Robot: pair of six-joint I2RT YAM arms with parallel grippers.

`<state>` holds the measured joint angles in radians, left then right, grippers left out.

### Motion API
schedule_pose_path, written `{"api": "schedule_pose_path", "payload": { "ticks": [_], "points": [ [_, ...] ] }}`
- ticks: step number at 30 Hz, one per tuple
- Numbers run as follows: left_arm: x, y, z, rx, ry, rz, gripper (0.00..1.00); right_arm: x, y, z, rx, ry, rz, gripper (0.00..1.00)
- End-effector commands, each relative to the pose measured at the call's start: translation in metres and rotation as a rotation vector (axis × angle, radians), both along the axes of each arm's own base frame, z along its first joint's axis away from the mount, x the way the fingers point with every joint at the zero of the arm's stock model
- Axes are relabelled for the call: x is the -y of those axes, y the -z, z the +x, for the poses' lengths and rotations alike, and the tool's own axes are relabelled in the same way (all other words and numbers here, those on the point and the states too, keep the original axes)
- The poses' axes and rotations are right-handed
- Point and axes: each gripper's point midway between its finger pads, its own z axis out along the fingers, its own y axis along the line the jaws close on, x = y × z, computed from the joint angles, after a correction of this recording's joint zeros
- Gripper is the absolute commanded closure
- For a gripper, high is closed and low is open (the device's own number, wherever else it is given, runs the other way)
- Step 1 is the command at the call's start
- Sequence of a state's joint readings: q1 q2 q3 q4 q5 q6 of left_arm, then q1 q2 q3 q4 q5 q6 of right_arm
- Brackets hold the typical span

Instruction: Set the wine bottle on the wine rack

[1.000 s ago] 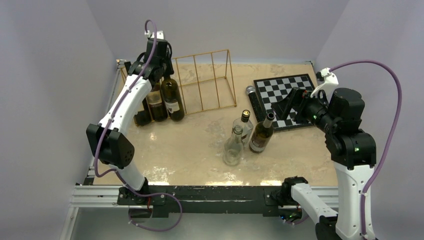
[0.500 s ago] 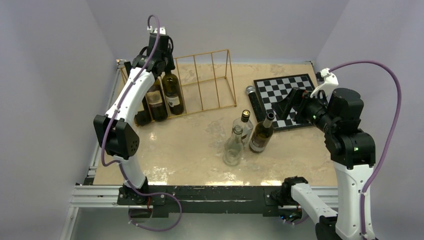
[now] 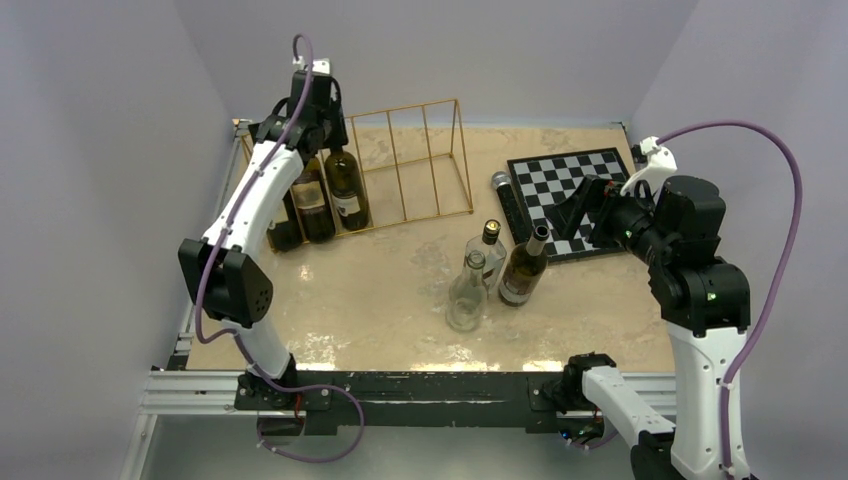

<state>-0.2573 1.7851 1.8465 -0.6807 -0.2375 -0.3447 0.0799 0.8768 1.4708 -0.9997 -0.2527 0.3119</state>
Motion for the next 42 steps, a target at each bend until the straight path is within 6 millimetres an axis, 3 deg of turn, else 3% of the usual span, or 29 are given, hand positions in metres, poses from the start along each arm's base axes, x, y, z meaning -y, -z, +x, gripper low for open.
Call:
{"api": "schedule_pose_path", "payload": {
  "ticks": [1,10,14,28,42],
  "points": [
    [0.013,-0.081,-0.029,0.204,0.121,-0.086,1.0,0.001,-0.003,0.002,0.016,-0.005,-0.012,0.04],
    [0.013,-0.118,-0.081,0.373,0.268,-0.055,1.0,-0.004,-0.003,0.006,0.005,-0.026,0.003,0.04],
    [0.012,-0.12,-0.089,0.385,0.275,-0.056,1.0,-0.007,-0.005,0.007,0.001,-0.038,0.015,0.04],
    [0.004,-0.075,-0.065,0.22,0.181,-0.027,1.0,-0.008,0.0,0.006,-0.01,-0.036,0.027,0.04],
    [0.002,-0.066,-0.041,0.214,0.151,0.005,1.0,-0.006,0.002,0.008,-0.017,-0.026,0.017,0.04]
  ]
}}
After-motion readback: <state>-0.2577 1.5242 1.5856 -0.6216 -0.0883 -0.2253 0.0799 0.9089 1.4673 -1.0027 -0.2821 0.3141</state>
